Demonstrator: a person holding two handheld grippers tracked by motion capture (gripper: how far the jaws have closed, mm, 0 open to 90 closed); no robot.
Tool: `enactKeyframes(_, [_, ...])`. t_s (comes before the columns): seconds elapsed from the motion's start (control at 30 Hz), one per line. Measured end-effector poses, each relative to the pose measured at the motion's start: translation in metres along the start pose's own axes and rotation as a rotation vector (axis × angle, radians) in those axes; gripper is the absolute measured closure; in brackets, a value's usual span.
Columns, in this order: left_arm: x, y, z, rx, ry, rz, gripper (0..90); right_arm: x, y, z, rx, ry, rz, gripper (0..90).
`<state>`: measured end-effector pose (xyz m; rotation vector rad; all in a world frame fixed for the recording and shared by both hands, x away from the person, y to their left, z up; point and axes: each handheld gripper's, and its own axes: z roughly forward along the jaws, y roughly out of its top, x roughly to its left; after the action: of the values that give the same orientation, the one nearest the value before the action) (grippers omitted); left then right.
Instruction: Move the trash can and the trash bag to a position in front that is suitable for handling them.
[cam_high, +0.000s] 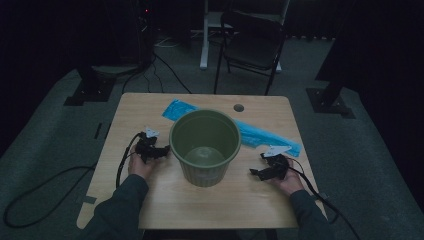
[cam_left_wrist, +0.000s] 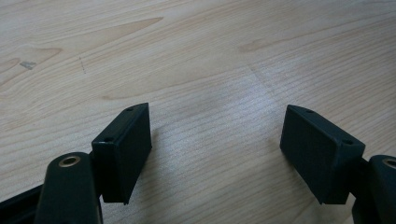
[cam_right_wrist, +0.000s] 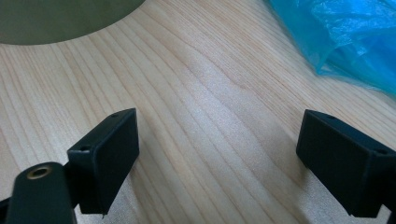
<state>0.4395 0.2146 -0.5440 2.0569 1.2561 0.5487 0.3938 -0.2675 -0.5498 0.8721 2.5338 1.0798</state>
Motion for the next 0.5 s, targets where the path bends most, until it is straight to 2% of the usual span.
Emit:
enactKeyframes(0.17, [-0.001, -0.001, -0.002, 0.008, 0.009, -0.009, 25.1, 0.000, 0.000, 0.000, 0.000, -0.001, 0.000, 12.8])
enactKeyframes(0.2, [-0.005, 0.000, -0.007, 0.037, 0.020, -0.024, 30.6, 0.001, 0.000, 0.000, -0.005, -0.002, 0.000, 14.2])
enactKeyframes(0.27, [-0.006, 0.001, -0.009, 0.046, 0.020, -0.026, 41.6, 0.002, -0.001, -0.001, -0.006, -0.006, 0.005, 14.9])
enactKeyframes(0.37, [-0.006, 0.001, -0.010, 0.053, 0.021, -0.029, 42.8, 0.002, -0.001, -0.001, -0.006, -0.008, 0.007, 16.3])
enactKeyframes(0.4, [-0.007, 0.001, -0.011, 0.053, 0.020, -0.028, 47.6, 0.003, 0.000, -0.002, -0.008, -0.005, 0.005, 26.3])
enactKeyframes(0.5, [-0.007, 0.001, -0.012, 0.065, 0.019, -0.027, 49.2, 0.009, 0.003, -0.003, -0.003, -0.021, 0.023, 37.9])
